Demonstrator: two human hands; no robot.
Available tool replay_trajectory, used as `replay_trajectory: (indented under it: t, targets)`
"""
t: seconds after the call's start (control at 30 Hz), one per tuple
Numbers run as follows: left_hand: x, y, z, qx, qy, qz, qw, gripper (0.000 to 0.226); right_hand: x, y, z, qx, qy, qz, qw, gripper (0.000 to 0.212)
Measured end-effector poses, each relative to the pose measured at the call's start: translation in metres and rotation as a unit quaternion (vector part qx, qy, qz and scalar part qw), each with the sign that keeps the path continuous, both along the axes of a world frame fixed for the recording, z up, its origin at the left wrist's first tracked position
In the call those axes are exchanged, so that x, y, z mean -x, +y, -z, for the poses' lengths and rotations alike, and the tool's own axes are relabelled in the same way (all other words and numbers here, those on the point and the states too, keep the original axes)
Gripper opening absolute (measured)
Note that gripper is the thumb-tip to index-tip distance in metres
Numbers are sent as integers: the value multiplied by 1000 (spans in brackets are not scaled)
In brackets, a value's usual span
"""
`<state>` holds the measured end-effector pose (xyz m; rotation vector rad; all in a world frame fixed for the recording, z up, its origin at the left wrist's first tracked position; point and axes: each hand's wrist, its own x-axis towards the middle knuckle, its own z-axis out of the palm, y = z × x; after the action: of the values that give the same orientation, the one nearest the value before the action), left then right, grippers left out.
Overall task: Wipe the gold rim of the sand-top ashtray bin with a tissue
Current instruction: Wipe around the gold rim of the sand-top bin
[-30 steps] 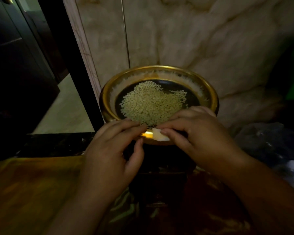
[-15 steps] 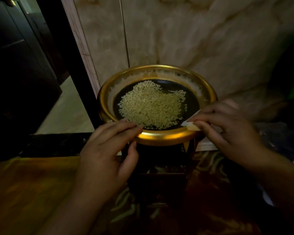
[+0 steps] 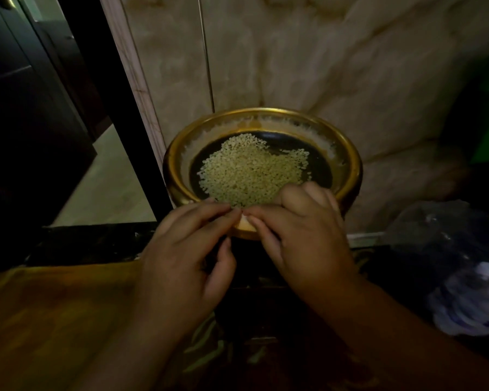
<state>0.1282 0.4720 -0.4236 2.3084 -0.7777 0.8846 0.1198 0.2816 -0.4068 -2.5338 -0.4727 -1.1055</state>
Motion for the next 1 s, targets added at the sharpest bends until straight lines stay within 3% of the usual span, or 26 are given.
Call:
replay_trajectory:
  t: [0.2, 0.37, 0.83, 1.0]
  targets:
    - [-1, 0, 5, -3, -15, 24, 1000, 38, 3, 3, 2, -17, 9, 14, 1000, 21]
    - [-1, 0, 6, -19, -5, 27, 999, 43, -1, -29, 3, -18, -15, -48, 999, 25]
    - [-1, -4, 9, 11, 1, 43, 999, 42, -20, -118, -4, 43, 24, -53, 997, 24]
    - [0, -4, 10, 23, -1, 43, 999, 43, -16, -111, 1, 2, 17, -55, 998, 24]
